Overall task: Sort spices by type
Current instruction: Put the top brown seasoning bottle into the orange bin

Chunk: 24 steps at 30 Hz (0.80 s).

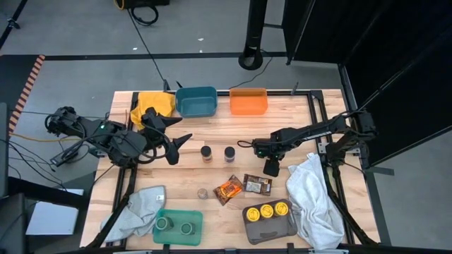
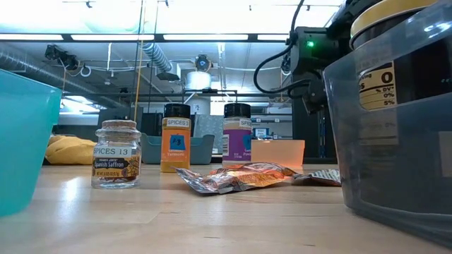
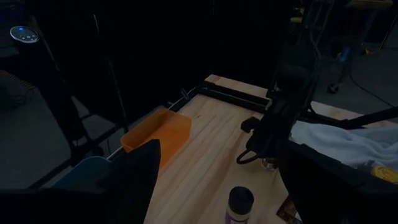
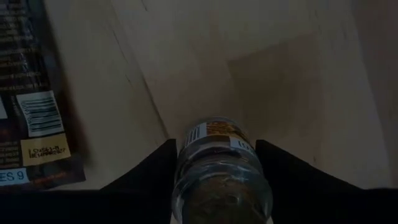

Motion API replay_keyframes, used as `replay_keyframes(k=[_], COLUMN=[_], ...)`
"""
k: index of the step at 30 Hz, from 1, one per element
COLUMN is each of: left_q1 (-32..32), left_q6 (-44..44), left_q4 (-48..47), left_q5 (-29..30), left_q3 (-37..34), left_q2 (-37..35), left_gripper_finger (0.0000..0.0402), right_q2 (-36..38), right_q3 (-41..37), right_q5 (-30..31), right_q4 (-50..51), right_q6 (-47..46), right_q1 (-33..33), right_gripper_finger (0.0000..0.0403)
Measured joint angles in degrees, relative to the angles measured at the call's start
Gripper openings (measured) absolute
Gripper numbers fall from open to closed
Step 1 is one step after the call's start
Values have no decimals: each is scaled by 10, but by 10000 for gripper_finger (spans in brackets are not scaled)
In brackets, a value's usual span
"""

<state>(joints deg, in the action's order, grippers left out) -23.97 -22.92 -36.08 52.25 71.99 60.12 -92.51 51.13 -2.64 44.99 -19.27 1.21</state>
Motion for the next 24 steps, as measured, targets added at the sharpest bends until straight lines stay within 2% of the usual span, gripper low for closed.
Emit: replay_keyframes(k=[5,10,16,24], left_q1=[0,0,0,0], left_q6=[0,1,1,-7], left_q4=[-5,-6,-7,-7], left_q5=[0,0,0,0], left_q3=[0,0,0,0], left_q2=[0,0,0,0], left_gripper_finger=[321,321,321,321], right_q2=[21,46,47,46], right_q3=[15,64,164,268], right_q5=[-1,4,37,60], right_q4=[20,60,111,97], right_q6=[3,37,108,179], right_q1=[1,29,102,230], right_gripper_finger=[192,192,192,192])
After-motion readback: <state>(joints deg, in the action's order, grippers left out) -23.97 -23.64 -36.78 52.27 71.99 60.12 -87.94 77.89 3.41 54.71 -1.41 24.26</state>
